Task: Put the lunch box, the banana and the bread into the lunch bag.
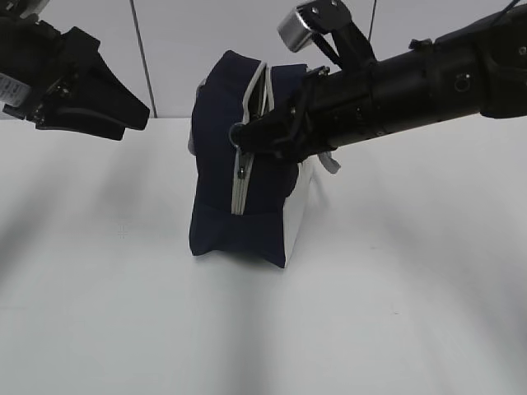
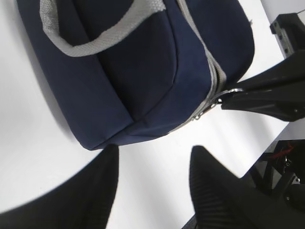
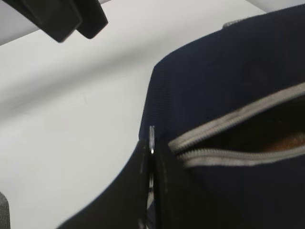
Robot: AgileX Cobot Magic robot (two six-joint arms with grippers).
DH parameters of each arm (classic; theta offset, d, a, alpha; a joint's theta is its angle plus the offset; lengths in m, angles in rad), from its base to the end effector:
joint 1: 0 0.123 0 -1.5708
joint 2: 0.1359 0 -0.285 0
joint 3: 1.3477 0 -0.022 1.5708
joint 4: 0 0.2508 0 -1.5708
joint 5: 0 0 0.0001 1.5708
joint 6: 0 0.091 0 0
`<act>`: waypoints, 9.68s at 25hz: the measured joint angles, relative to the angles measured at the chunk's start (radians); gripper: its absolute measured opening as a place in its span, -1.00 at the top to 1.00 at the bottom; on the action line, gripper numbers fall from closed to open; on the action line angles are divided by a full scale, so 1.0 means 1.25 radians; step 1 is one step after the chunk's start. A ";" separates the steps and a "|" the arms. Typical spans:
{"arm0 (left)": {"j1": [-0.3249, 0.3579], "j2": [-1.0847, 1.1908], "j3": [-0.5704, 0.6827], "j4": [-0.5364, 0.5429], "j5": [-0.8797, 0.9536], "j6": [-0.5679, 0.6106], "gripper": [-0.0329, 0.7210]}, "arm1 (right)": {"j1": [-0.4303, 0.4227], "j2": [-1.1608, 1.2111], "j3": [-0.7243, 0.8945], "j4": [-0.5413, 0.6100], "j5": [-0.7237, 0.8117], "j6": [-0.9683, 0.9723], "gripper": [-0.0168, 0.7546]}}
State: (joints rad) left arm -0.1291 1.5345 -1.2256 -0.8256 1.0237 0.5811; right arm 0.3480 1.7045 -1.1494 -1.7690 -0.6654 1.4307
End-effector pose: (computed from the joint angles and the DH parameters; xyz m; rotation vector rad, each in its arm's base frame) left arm 0.3024 -0.0969 0.3111 0.4771 2.4783 -0.9067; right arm 0.3278 0.1774 0.2621 -1.0938 1.8224 0.6830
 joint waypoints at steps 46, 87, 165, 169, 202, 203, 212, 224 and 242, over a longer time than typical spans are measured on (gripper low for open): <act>0.000 0.000 0.000 -0.035 -0.019 0.082 0.00 | 0.000 -0.017 -0.066 -0.024 0.089 0.075 1.00; 0.000 0.090 0.000 -0.191 -0.029 0.266 -0.01 | 0.000 0.042 -0.195 0.033 0.130 0.056 1.00; -0.042 0.147 -0.008 -0.209 0.032 0.383 0.91 | 0.000 0.053 -0.242 -0.047 0.144 0.187 1.00; -0.042 0.149 -0.008 -0.181 0.050 0.358 0.91 | 0.000 0.083 -0.267 -0.042 0.153 0.187 1.00; -0.042 0.149 -0.008 -0.145 0.056 0.326 0.91 | -0.072 0.255 -0.424 -0.018 0.143 0.214 1.00; -0.042 0.149 -0.008 -0.145 0.054 0.326 0.91 | -0.082 0.261 -0.427 -0.018 0.137 0.218 1.00; -0.042 0.149 -0.008 -0.145 0.043 0.326 0.91 | -0.128 0.309 -0.444 0.002 0.095 0.238 1.00; -0.042 0.149 -0.008 -0.142 0.044 0.326 0.91 | -0.132 0.418 -0.535 0.012 0.081 0.261 1.00; -0.042 0.150 -0.008 -0.126 0.042 0.327 0.91 | -0.153 0.525 -0.744 0.007 0.001 0.287 1.00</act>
State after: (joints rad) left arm -0.1821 1.7226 -1.2360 -0.9837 1.0756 0.9896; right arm 0.1564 2.3608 -2.0793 -1.7598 -0.6644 1.7890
